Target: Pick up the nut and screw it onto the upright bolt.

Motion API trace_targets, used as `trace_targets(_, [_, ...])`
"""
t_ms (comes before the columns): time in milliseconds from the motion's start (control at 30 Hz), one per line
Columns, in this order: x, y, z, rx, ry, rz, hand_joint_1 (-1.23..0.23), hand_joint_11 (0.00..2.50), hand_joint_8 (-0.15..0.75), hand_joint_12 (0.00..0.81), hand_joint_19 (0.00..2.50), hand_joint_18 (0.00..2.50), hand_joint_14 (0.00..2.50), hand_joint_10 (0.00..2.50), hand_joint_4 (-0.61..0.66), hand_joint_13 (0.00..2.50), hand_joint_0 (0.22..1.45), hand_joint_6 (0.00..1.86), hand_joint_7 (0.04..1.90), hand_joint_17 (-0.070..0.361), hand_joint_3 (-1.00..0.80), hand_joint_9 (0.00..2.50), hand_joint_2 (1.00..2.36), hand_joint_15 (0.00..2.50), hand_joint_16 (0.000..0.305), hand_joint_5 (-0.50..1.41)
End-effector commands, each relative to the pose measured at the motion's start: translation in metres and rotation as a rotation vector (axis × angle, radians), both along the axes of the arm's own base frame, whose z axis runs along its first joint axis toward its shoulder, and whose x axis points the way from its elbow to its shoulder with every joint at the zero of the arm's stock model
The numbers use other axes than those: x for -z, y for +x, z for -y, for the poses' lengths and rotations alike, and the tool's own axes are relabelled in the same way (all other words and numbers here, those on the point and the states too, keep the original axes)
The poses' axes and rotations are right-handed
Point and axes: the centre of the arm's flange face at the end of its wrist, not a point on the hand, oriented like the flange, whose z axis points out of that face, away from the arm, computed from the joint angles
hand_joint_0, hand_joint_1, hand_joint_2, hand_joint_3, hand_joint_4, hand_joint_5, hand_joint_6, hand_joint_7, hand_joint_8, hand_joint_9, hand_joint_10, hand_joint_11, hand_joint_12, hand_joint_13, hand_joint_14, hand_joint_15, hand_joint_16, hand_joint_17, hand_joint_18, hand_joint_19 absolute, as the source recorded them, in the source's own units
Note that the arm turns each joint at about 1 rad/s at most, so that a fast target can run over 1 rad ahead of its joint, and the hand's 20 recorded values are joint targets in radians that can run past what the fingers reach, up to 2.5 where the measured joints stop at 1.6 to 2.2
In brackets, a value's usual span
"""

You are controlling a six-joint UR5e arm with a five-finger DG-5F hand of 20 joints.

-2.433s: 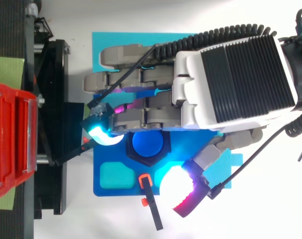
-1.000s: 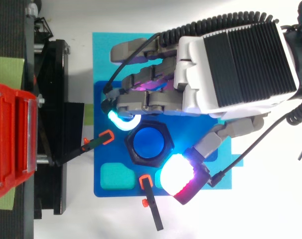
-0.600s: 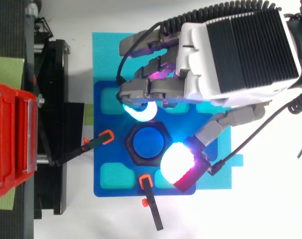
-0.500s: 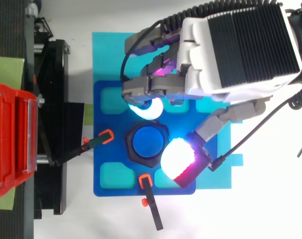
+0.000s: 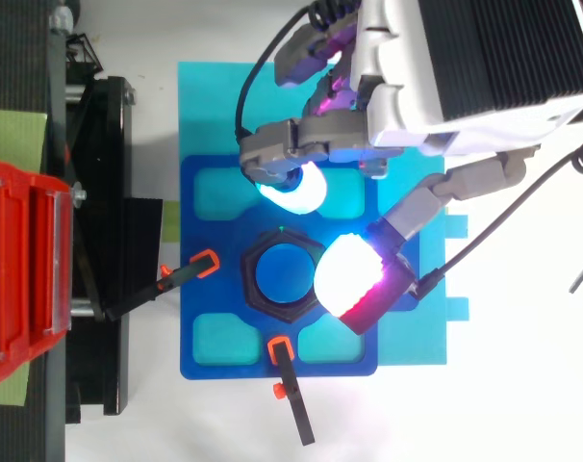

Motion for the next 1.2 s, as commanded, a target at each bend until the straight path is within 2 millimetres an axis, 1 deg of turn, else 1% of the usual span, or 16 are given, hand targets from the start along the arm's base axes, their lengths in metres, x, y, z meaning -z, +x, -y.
trace_targets(0, [-0.011,0.003,0.002,0.000,0.005,0.021,-0.35,0.14,0.278,0.244,0.20,0.77,0.00,0.00,0.12,1.16,0.53,0.50,1.38,0.057,-0.50,1.59,1.00,0.13,0.025,0.04])
trace_targets(33, [-0.012,0.005,0.002,0.000,0.008,0.025,-0.35,0.14,0.276,0.246,0.20,0.77,0.01,0.00,0.12,1.15,0.53,0.50,1.37,0.059,-0.50,1.58,1.00,0.13,0.026,0.03])
trace_targets(133, [-0.020,0.008,0.002,-0.003,0.010,0.055,-0.35,0.13,0.271,0.253,0.20,0.73,0.00,0.00,0.16,1.08,0.52,0.50,1.23,0.062,-0.50,1.51,1.00,0.12,0.028,0.00])
trace_targets(200, [-0.022,0.009,0.000,-0.014,0.009,0.072,-0.35,0.12,0.275,0.261,0.18,0.68,0.00,0.00,0.22,1.02,0.52,0.50,1.04,0.065,-0.50,1.45,1.00,0.10,0.029,-0.04])
trace_targets(267, [-0.021,0.010,-0.003,-0.025,0.007,0.077,-0.35,0.12,0.265,0.267,0.17,0.64,0.00,0.00,0.23,0.99,0.52,0.50,0.96,0.066,-0.50,1.41,1.00,0.09,0.029,-0.06])
trace_targets(300, [-0.021,0.010,-0.005,-0.026,0.007,0.078,-0.35,0.07,0.256,0.275,0.14,0.58,0.00,0.00,0.23,0.90,0.51,0.50,0.89,0.067,-0.50,1.32,1.00,0.07,0.030,-0.08])
trace_targets(333, [-0.021,0.011,-0.007,-0.028,0.006,0.077,-0.35,0.06,0.255,0.275,0.13,0.54,0.00,0.00,0.23,0.87,0.51,0.50,0.86,0.067,-0.50,1.30,1.00,0.05,0.030,-0.09])
trace_targets(367, [-0.021,0.011,-0.008,-0.028,0.006,0.077,-0.35,0.01,0.238,0.275,0.07,0.42,0.00,0.00,0.21,0.77,0.51,0.50,0.80,0.066,-0.50,1.22,1.00,0.02,0.029,-0.10])
trace_targets(500, [-0.012,0.009,-0.016,-0.038,0.008,0.061,-0.36,0.00,0.218,0.282,0.00,0.08,0.00,0.00,0.18,0.50,0.50,0.50,0.69,0.065,-0.50,0.92,1.00,0.00,0.029,-0.14])
trace_targets(533, [-0.007,0.008,-0.020,-0.044,0.008,0.051,-0.36,0.00,0.218,0.282,0.00,0.08,0.00,0.00,0.18,0.50,0.50,0.50,0.69,0.065,-0.50,0.92,1.00,0.00,0.029,-0.14])
trace_targets(567, [-0.004,0.008,-0.023,-0.047,0.009,0.048,-0.36,0.00,0.217,0.283,0.00,0.00,0.00,0.00,0.16,0.41,0.49,0.50,0.65,0.065,-0.50,0.82,1.00,0.00,0.029,-0.15])
trace_targets(633, [0.002,0.006,-0.025,-0.051,0.010,0.042,-0.36,0.00,0.210,0.291,0.00,0.00,0.00,0.00,0.15,0.31,0.49,0.50,0.62,0.067,-0.50,0.71,1.00,0.00,0.030,-0.16])
trace_targets(700, [0.004,0.006,-0.026,-0.051,0.013,0.045,-0.36,0.00,0.189,0.292,0.00,0.00,0.00,0.00,0.13,0.20,0.48,0.50,0.59,0.069,-0.50,0.48,1.00,0.00,0.030,-0.17])
trace_targets(800, [0.004,0.008,-0.030,-0.050,0.025,0.055,-0.36,0.00,0.181,0.294,0.00,0.00,0.00,0.00,0.12,0.13,0.47,0.50,0.57,0.072,-0.50,0.35,1.00,0.00,0.032,-0.18])
trace_targets(1033, [0.003,0.009,-0.033,-0.053,0.025,0.056,-0.35,0.00,0.170,0.297,0.00,0.00,0.00,0.00,0.10,0.07,0.47,0.50,0.56,0.076,-0.50,0.26,1.00,0.00,0.034,-0.20])
trace_targets(1167, [0.014,0.005,-0.035,-0.051,0.027,0.041,-0.35,0.00,0.172,0.298,0.00,0.00,0.00,0.00,0.10,0.06,0.47,0.50,0.56,0.077,-0.50,0.26,1.00,0.00,0.034,-0.20])
